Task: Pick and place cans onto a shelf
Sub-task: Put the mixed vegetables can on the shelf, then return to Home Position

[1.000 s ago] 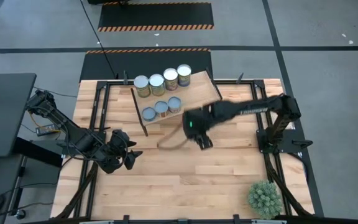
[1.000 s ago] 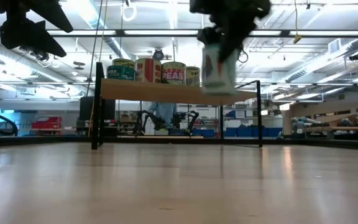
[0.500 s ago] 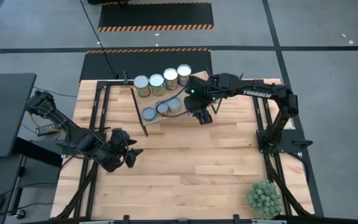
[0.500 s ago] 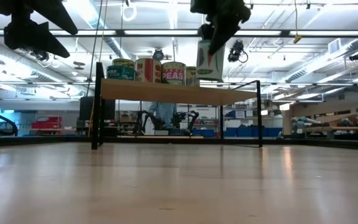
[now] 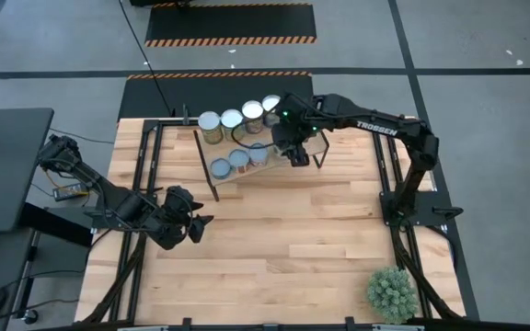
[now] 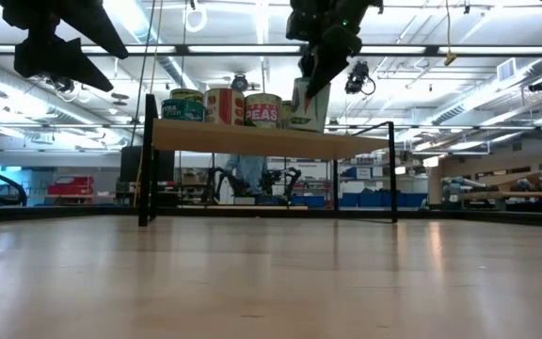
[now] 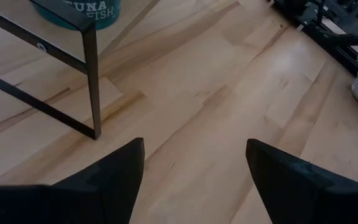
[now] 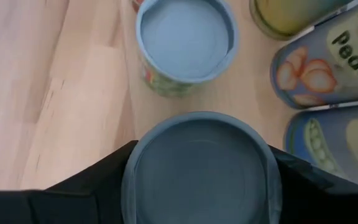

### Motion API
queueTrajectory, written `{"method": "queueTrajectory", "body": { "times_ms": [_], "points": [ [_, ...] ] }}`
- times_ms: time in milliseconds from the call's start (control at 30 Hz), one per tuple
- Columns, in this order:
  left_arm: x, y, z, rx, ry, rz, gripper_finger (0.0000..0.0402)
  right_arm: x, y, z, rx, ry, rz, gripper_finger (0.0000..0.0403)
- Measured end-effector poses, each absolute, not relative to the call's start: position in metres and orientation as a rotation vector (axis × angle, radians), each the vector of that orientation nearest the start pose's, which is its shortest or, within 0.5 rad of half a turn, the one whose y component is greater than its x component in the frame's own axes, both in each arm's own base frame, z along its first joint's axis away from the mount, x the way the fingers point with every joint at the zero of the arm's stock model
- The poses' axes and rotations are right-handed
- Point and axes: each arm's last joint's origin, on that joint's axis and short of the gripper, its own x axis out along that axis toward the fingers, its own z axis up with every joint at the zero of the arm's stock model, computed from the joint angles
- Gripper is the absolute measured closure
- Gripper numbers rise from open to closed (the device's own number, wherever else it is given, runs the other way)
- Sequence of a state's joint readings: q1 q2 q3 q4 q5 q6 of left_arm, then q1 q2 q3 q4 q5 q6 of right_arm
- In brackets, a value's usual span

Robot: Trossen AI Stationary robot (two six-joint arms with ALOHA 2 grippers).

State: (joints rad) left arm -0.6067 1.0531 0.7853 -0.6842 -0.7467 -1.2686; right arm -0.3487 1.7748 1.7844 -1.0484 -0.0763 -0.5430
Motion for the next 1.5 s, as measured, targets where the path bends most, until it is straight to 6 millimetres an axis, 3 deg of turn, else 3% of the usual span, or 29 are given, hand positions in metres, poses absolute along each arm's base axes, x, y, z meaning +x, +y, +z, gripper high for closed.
{"method": "queueTrajectory", "body": {
  "times_ms": [200,800,1267,1500],
  "points": [
    [0.170,-0.094,0.253,-0.613,0.523,0.545,0.0116,0.355,-0.127,0.336,-0.278,1.016,0.030,0.0103],
    [0.170,-0.094,0.253,-0.619,0.530,0.538,0.0116,0.356,-0.126,0.335,-0.269,1.001,0.061,0.0091],
    [0.170,-0.094,0.253,-0.618,0.531,0.538,0.0116,0.357,-0.128,0.336,-0.302,0.999,0.031,0.0044],
    [0.170,-0.094,0.253,-0.618,0.531,0.538,0.0116,0.358,-0.127,0.337,-0.330,1.006,-0.005,0.0039]
  ]
}}
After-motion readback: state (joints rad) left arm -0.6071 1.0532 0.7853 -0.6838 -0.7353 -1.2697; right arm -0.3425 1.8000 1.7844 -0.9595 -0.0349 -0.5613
